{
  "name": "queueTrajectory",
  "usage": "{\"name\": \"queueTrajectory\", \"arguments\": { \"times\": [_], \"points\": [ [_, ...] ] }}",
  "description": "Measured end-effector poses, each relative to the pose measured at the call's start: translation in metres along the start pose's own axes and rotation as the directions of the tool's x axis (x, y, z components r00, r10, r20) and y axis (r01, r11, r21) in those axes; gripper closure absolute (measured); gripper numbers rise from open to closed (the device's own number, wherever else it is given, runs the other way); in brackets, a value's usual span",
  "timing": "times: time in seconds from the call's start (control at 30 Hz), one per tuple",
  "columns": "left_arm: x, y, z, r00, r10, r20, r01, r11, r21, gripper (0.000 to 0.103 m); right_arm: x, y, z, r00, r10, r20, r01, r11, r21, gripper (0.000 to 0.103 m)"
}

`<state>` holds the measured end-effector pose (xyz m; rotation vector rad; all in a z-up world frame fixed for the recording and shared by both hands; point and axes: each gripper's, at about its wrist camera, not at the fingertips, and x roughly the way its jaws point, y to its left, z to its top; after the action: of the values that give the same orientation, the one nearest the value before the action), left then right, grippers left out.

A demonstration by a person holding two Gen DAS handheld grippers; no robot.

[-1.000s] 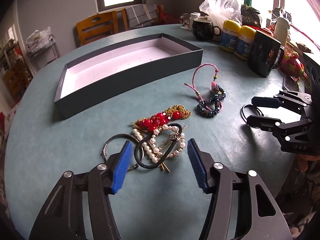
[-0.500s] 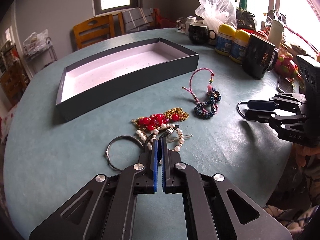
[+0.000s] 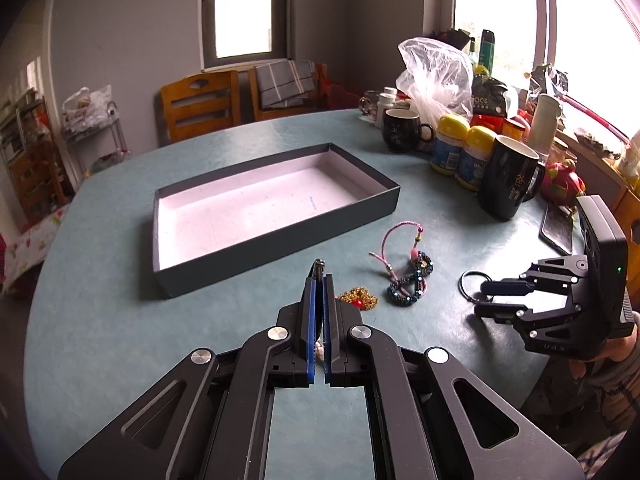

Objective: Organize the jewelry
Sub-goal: 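Lift the hair tie with the left gripper while the right gripper grasps the silver bangle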

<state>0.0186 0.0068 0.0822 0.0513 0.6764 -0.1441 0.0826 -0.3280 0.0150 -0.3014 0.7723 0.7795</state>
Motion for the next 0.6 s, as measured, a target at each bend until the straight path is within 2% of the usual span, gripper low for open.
{"name": "queueTrajectory", "arguments": {
  "times": [0.03, 0.1, 0.2, 0.43, 0.6],
  "points": [
    [-0.001, 0.001, 0.001, 1.000, 0.004, 0.003, -0.004, 1.000, 0.000, 0.100, 0.001, 0.001, 0.000, 1.000, 0.001, -0.001, -0.001, 1.000, -0.005, 0.078],
    [0.000, 0.002, 0.000, 1.000, 0.007, -0.001, -0.007, 1.000, 0.000, 0.100, 0.001, 0.003, 0.000, 1.000, 0.004, 0.001, -0.004, 1.000, -0.016, 0.091],
    [0.001, 0.002, -0.002, 1.000, 0.007, -0.007, -0.007, 1.000, 0.001, 0.100, 0.002, 0.007, 0.000, 1.000, 0.020, 0.004, -0.020, 0.999, -0.033, 0.101],
    [0.003, 0.002, -0.004, 1.000, 0.002, -0.010, -0.002, 1.000, 0.002, 0.100, 0.001, 0.007, 0.001, 1.000, 0.019, 0.016, -0.018, 1.000, -0.025, 0.101],
    [0.003, 0.003, -0.003, 1.000, 0.009, -0.006, -0.009, 1.000, 0.007, 0.100, -0.008, 0.006, 0.012, 0.998, 0.030, 0.060, -0.029, 0.999, -0.018, 0.101]
  ]
}}
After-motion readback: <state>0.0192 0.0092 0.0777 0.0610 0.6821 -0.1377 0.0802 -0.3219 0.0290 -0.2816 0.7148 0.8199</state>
